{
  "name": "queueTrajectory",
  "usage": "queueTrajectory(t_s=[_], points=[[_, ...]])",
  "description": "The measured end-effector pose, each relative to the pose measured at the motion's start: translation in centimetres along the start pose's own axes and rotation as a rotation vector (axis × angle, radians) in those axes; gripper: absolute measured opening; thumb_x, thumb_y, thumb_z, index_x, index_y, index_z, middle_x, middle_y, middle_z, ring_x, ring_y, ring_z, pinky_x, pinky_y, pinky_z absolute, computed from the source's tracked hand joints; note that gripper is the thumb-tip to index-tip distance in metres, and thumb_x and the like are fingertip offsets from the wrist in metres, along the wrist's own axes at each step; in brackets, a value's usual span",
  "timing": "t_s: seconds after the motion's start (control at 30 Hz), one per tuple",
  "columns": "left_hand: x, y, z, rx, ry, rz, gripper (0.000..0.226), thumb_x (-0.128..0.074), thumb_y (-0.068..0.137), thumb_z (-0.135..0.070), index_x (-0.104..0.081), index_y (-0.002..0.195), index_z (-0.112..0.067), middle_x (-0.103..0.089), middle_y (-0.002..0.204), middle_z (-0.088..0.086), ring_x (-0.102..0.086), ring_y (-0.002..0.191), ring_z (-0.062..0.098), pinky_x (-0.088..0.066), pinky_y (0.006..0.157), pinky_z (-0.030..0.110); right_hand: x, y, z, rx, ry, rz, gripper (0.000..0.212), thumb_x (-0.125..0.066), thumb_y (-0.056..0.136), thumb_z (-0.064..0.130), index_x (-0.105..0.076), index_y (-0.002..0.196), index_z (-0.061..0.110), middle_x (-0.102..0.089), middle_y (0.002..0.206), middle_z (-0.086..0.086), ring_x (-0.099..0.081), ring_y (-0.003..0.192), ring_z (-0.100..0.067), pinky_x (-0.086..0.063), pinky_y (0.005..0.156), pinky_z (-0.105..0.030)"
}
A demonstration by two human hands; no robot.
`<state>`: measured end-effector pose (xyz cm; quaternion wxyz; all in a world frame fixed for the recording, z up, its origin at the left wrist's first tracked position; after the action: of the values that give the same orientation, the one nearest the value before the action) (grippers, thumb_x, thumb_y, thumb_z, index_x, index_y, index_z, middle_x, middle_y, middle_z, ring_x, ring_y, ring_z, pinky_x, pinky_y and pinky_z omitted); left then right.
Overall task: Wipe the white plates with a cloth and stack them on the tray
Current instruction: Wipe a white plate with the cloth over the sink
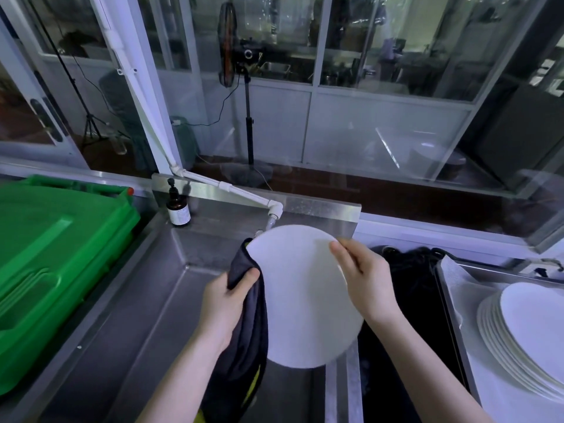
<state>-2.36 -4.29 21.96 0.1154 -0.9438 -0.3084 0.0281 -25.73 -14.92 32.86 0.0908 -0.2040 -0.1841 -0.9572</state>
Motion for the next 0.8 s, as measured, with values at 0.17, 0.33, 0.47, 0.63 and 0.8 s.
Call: queueTrajectory(t_s=[0.17,0.33,0.47,0.63,0.8], points=[[-2.6,0.8,-3.1,-0.240,0.284,0.244,0.020,-0.080,0.071,-0.041,-0.070,0.075,-0.024,-0.074,0.073,-0.011,-0.065,0.067,0.001,-0.046,0.060,0.021,-3.8,0.1,3.3,0.243,-0.218,0.359,0.043,-0.060,0.100,0.025,-0.042,0.063,0.037,-0.043,0.056,0.012,-0.038,0.057,-0.002,-0.031,0.057,-0.014],[-3.1,1.0,-3.7,-0.244,0.263,0.229,0.019,-0.081,0.076,-0.033,-0.071,0.079,-0.017,-0.076,0.078,0.000,-0.065,0.070,0.010,-0.047,0.065,0.029,-3.2,-0.3,2.7,0.238,-0.196,0.285,0.024,-0.062,0.098,0.023,-0.065,0.075,0.019,-0.054,0.060,0.026,-0.048,0.058,0.006,-0.034,0.060,-0.009],[-0.4,-0.3,1.4,0.140,-0.268,-0.165,0.021,-0.074,0.086,-0.035,-0.070,0.084,-0.015,-0.075,0.072,-0.006,-0.073,0.070,0.014,-0.051,0.055,0.023,0.8,-1.5,-0.6,-0.087,0.076,-0.235,0.024,-0.057,0.101,0.029,-0.068,0.082,0.019,-0.061,0.067,0.014,-0.049,0.062,0.000,-0.040,0.061,-0.018],[0.4,-0.8,1.4,0.161,-0.308,-0.262,0.022,-0.075,0.085,-0.037,-0.070,0.083,-0.015,-0.075,0.073,-0.006,-0.072,0.076,0.018,-0.053,0.066,0.028,-0.9,-4.5,-4.5,-0.354,0.207,-0.279,0.022,-0.050,0.103,0.033,-0.064,0.087,0.026,-0.066,0.079,0.010,-0.057,0.074,-0.008,-0.045,0.067,-0.028],[1.8,0.7,-3.7,-0.141,0.021,-0.144,0.022,-0.078,0.081,-0.031,-0.068,0.077,-0.011,-0.073,0.071,-0.001,-0.066,0.070,0.014,-0.049,0.065,0.032,-0.4,0.0,-1.5,-0.124,0.039,0.167,0.017,-0.071,0.090,0.035,-0.068,0.107,0.033,-0.075,0.092,0.008,-0.067,0.084,-0.008,-0.052,0.076,-0.024]])
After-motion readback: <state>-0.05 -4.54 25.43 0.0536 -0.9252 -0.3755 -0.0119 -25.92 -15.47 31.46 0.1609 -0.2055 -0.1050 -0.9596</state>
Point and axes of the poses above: each hand's wrist, its own y-axis towards the middle knuckle, its own x-axis out of the back of the hand, z = x × y, the point moved 10 cm from there along y, towards the middle knuckle
